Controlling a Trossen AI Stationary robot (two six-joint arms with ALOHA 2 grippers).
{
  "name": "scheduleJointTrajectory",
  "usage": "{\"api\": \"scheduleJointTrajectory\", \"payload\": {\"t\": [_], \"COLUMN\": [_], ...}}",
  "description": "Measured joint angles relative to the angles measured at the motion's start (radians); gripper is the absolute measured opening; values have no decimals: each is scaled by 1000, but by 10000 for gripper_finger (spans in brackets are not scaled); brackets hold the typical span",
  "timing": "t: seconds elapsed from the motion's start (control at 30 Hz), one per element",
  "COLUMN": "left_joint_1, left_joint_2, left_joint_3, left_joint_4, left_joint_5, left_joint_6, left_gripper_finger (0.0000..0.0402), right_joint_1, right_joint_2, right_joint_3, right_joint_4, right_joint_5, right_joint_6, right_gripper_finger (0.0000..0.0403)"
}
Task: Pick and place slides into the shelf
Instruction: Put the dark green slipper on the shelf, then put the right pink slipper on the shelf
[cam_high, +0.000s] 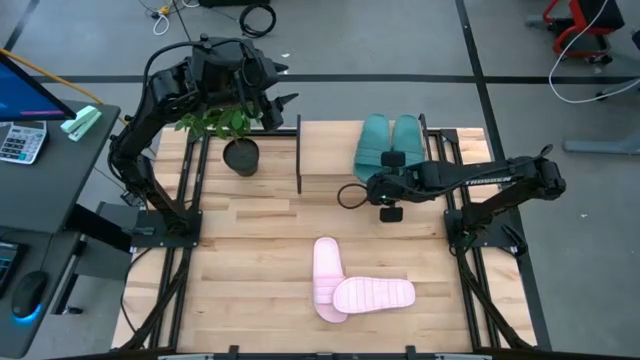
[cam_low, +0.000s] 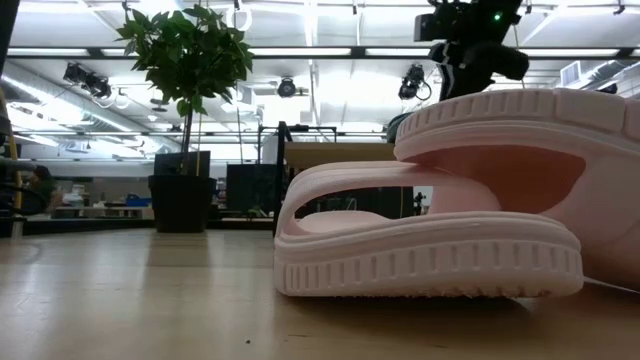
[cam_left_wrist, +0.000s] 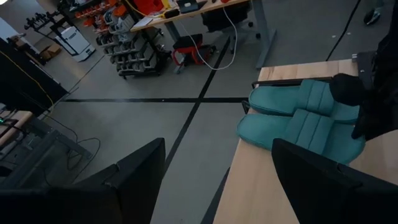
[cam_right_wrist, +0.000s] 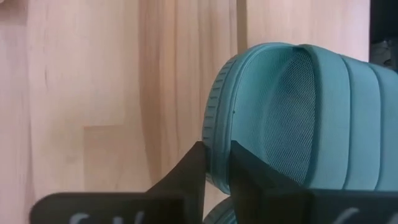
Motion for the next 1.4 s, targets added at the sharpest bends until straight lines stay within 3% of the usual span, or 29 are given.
{"api": "scheduleJointTrajectory", "payload": {"t": [0.73,1.0,1.4], "left_joint_1": [0,0,0], "left_joint_2": [0,0,0], "left_joint_3": [0,0,0], "left_joint_4": [0,0,0], "left_joint_5": [0,0,0], "left_joint_6": [-1,-1,-3], "left_gripper_finger": [298,298,298], "right_joint_1": [0,0,0], "right_joint_2": [-29,-29,-28], "right_joint_3": [0,0,13], "right_joint_4": [-83,-53,-29], "right_joint_5": [-73,-115,-87], "right_joint_6": [0,4,-1], "right_gripper_finger": [66,114,177]}}
